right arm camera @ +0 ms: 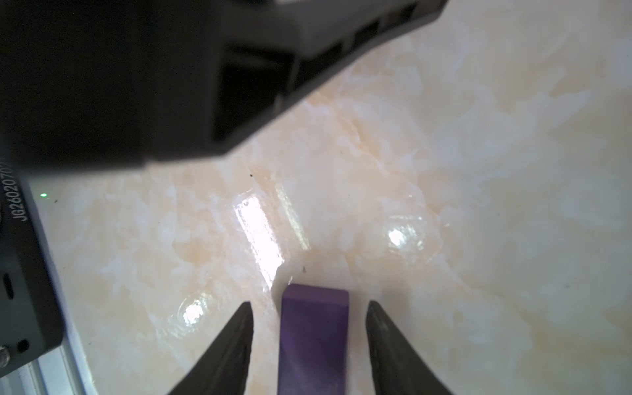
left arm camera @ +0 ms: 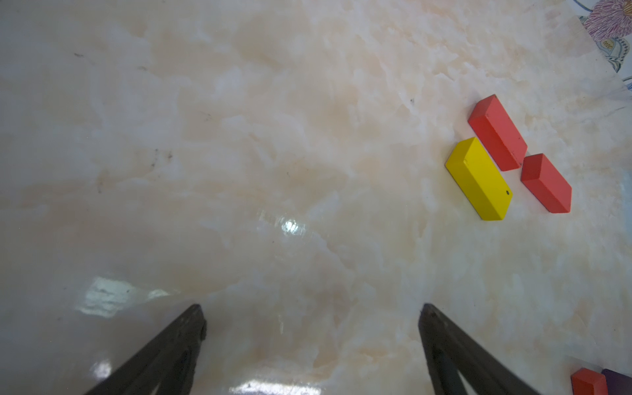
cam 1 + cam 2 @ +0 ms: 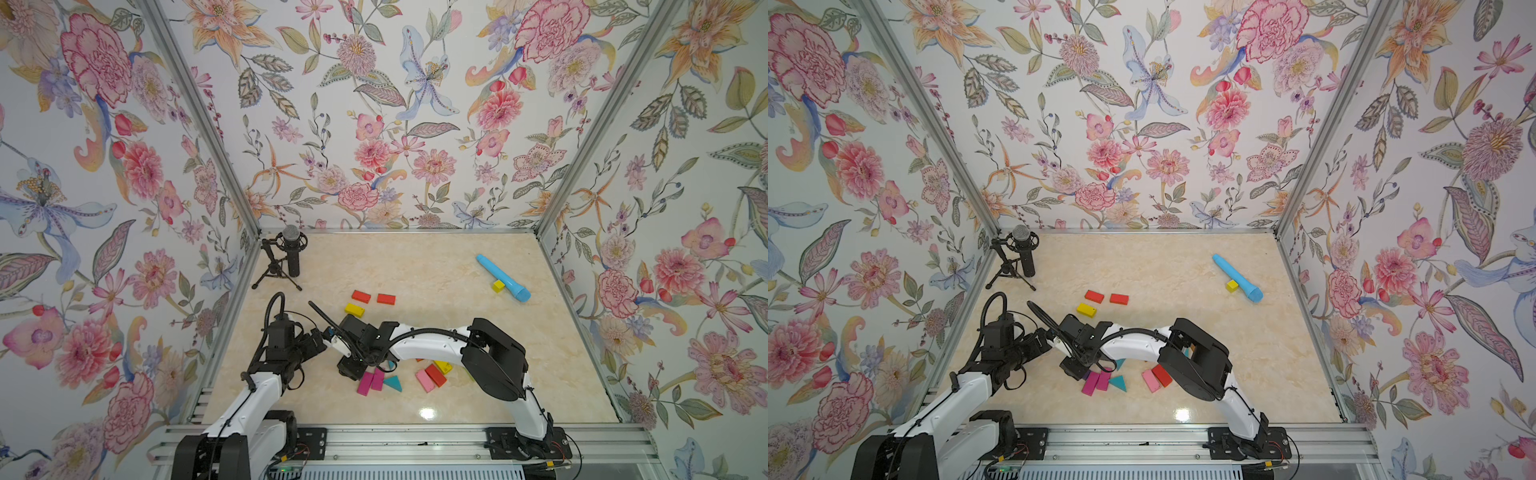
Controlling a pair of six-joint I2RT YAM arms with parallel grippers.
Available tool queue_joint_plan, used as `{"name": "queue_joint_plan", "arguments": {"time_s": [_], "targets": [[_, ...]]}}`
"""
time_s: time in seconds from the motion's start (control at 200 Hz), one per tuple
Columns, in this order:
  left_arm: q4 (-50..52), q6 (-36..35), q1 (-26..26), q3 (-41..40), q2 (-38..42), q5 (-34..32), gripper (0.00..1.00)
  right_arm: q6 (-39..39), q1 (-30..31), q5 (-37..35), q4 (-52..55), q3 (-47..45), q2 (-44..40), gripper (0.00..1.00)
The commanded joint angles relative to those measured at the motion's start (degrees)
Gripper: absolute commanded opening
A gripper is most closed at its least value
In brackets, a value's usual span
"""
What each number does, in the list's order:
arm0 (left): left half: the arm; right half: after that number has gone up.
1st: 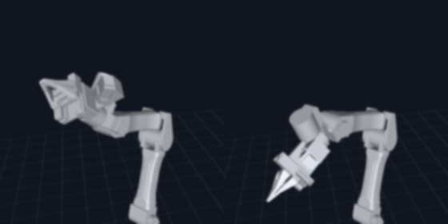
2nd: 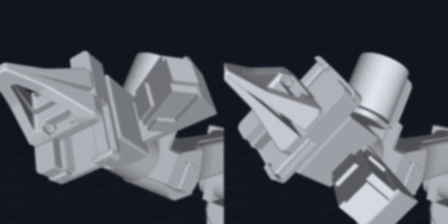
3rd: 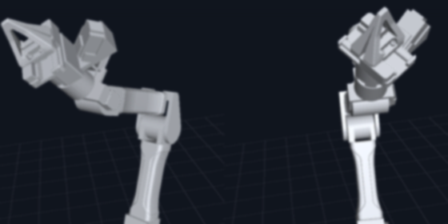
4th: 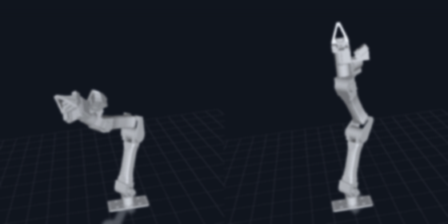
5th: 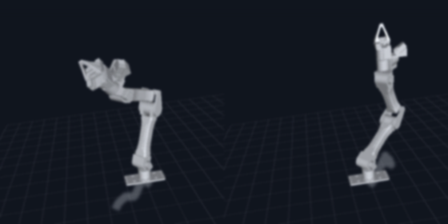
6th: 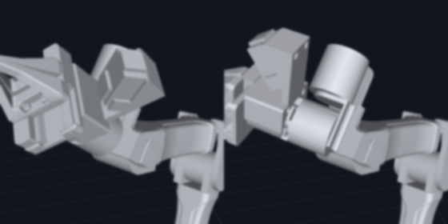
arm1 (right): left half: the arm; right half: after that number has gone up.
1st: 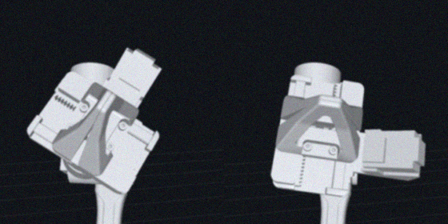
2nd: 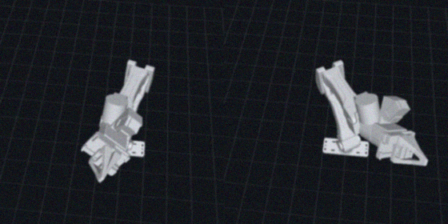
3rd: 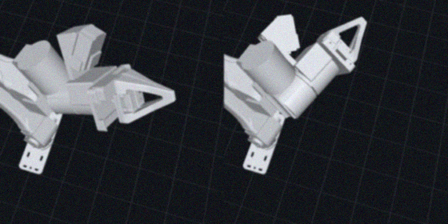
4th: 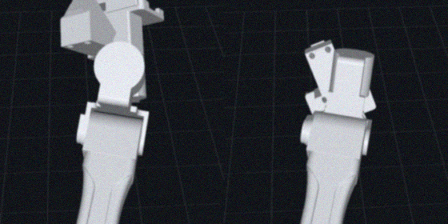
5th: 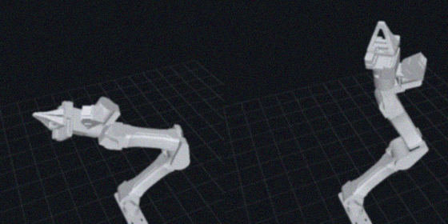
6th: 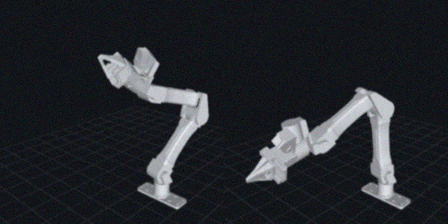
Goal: Assemble a piece of candy with building blocks
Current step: Pick up the building block from the center of the board, then place the building block at the center of the board.
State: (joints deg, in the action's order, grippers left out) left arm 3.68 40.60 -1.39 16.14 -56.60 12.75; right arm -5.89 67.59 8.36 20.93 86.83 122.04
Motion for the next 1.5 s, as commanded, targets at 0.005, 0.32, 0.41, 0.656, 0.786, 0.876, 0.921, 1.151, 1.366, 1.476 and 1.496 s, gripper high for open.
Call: {"name": "queue_joint_plan", "arguments": {"time_s": [0.005, 0.32, 0.41, 0.656, 0.786, 0.876, 0.921, 1.151, 1.366, 1.476, 1.496], "targets": [[-2.5, 0.6, 0.6, 0.6, 1.2, -0.2, 0.99, 1.3, 1.2, -0.7, 5.6, -2.8, 1.8, 0.54], [-0.9, 0.4, 0.8, 0.9, 2.3, -2.9, 0.99, 1.6, 1.4, -2.0, 5.6, -5.2, 1.3, 0.51], [-0.9, 0.4, 0.8, 1.0, 2.3, -3.0, 0.99, 1.8, 1.3, -2.2, 5.6, -5.4, 1.4, 0.39], [-1.0, 0.4, 0.9, 1.0, 2.2, -2.9, 0.99, 2.5, -0.1, -2.2, 5.6, -5.2, -1.0, 0.13], [-1.8, -0.3, 0.9, 1.0, 1.6, -2.1, 0.99, 3.7, -4.9, -1.6, 5.6, -3.7, -3.7, 0.10], [-2.1, -1.8, 0.7, 1.2, 0.6, -0.6, 0.99, 6.6, -9.1, -0.8, 6.8, -1.4, -3.8, 0.10], [-2.4, -2.1, 0.6, 1.3, 0.0, 0.2, 0.99, 8.8, -10.9, -1.2, 8.3, 0.3, -3.2, 0.10], [-3.1, -2.8, -2.8, 1.7, -1.1, 0.5, 0.99, 18.6, -17.2, -2.1, 12.0, 6.1, 2.0, 0.11], [-2.2, -3.6, -7.3, 4.6, -2.9, -0.6, 0.99, 26.4, -19.7, -2.6, 13.5, 10.8, 6.0, 0.12], [-2.3, -3.4, -8.0, 5.1, -2.9, -0.4, 0.99, 28.5, -20.6, -3.6, 14.3, 13.2, 7.6, 0.12], [-2.2, -3.4, -8.1, 5.2, -3.0, -0.4, 0.99, 28.8, -20.8, -3.7, 14.3, 13.7, 7.9, 0.13]]}}
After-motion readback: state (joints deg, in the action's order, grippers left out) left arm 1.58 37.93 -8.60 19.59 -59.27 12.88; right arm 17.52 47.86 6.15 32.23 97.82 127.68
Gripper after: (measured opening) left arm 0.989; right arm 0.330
